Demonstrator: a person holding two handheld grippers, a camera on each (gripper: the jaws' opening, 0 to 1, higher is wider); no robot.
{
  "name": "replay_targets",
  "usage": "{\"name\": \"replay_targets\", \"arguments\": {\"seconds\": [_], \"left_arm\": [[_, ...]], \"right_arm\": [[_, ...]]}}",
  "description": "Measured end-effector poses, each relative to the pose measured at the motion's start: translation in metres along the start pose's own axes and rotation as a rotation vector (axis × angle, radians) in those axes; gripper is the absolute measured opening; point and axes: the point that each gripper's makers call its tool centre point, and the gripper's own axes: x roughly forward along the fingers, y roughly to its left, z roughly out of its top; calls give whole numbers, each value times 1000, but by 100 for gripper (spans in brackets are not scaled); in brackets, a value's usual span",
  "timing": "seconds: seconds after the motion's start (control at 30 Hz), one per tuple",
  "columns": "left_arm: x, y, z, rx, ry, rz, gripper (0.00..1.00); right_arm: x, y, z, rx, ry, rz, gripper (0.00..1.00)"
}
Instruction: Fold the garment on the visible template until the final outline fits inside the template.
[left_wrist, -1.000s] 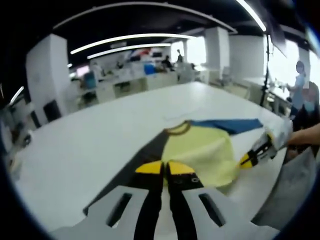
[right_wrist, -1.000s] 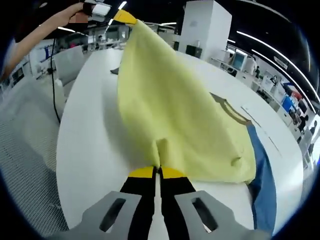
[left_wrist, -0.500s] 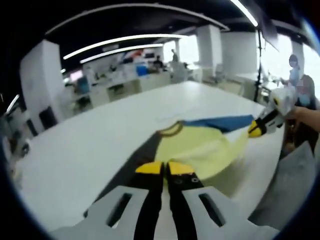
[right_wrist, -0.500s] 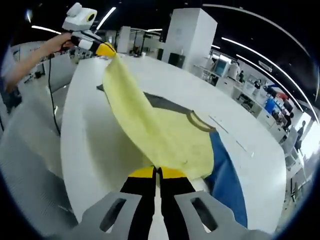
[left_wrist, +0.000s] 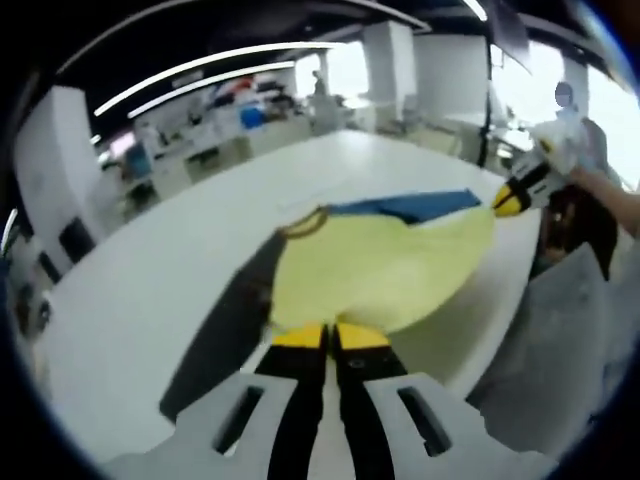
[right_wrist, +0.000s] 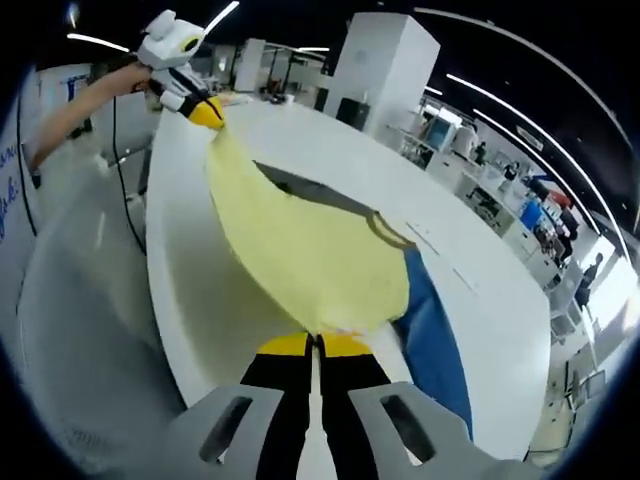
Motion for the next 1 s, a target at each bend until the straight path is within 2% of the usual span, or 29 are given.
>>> {"name": "replay_targets", "arguments": {"seconds": [0.13,0.27,0.33,0.6,0.8,1.0], "left_arm": [[-1,-9,-17,12,47,-13,0],[1,-12,-33,13,92,-10,0],[3,-16,-40,26,115,-11,0],[19,-34,-85,39,246,-55,0],[22,-38,-102,17,298,-76,0],[24,-42,-114,-13,326,-91,0]], "right_arm": [[-3,14,-6,-2,13,19,2],[6,26,-13,-6,37,42,2],[12,31,-21,-30,64,49,2],[27,58,-52,-29,145,129,2],[30,64,-70,-7,189,156,2],[38,75,-80,19,207,200,2]]}}
